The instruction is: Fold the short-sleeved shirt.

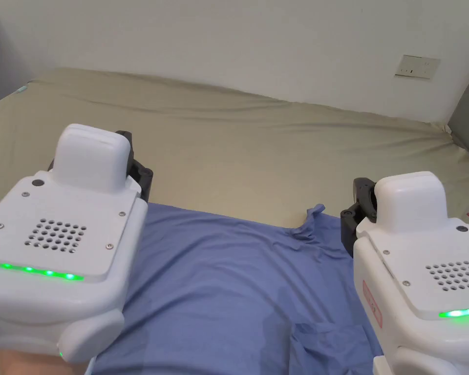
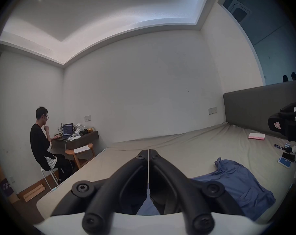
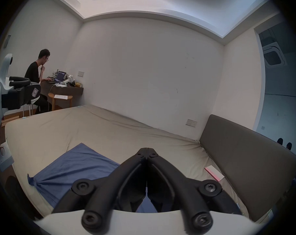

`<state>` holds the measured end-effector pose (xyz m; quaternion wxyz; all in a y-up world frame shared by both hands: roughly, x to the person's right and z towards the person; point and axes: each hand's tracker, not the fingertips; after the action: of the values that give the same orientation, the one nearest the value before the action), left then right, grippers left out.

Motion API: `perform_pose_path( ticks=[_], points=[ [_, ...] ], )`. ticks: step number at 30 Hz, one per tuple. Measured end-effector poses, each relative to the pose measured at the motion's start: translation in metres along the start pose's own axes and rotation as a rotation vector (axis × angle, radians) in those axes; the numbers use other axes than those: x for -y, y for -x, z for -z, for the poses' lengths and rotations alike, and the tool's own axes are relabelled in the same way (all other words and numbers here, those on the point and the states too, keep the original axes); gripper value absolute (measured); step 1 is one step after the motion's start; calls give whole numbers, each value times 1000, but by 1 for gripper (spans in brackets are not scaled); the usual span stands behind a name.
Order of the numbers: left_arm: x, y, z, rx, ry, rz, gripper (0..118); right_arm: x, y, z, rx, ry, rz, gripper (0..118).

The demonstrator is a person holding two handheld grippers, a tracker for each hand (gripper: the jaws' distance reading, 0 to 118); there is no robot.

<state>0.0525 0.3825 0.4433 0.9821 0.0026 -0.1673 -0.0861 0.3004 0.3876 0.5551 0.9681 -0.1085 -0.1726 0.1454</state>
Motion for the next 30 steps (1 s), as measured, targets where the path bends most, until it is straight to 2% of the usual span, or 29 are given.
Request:
perform_pose_path(
  ticks=[6, 10, 11, 12, 13, 14, 15, 16, 17, 22, 25, 28, 30],
  points=[
    [10, 8, 7, 19, 61, 24, 0, 10, -4, 5, -1, 23, 12, 2],
    [37, 27, 18, 61, 207, 7, 0, 22, -9, 8, 4, 50, 5, 2],
    [47, 33, 19, 51, 254, 11, 9, 26, -11, 9, 6, 62, 4, 2],
    [58, 39, 21, 46, 296, 10, 22, 30, -12, 9, 7, 76, 4, 2],
    [72, 47, 22, 57, 342, -2, 40, 34, -13, 10, 6, 92, 5, 2],
    [86, 54, 24, 73, 418, -4, 73, 40, -16, 10, 7, 106, 9, 2],
    [102, 60, 24, 81, 477, -15, 99, 45, -18, 11, 9, 122, 12, 2],
    [120, 67, 26, 89, 565, -20, 115, 50, -20, 11, 9, 139, 14, 2],
    [138, 73, 24, 94, 613, -36, 118, 55, -21, 11, 10, 157, 17, 2],
    [222, 86, 12, 39, 872, -13, 118, 76, -29, 13, 20, 237, 27, 2],
    [264, 85, 10, 31, 1024, -62, 110, 74, -25, 10, 32, 269, 24, 2],
    [287, 82, 10, 17, 1081, -83, 104, 75, -26, 10, 42, 289, 23, 2],
    [297, 81, 13, 26, 1102, -99, 84, 79, -29, 11, 48, 296, 26, 2]
  ],
)
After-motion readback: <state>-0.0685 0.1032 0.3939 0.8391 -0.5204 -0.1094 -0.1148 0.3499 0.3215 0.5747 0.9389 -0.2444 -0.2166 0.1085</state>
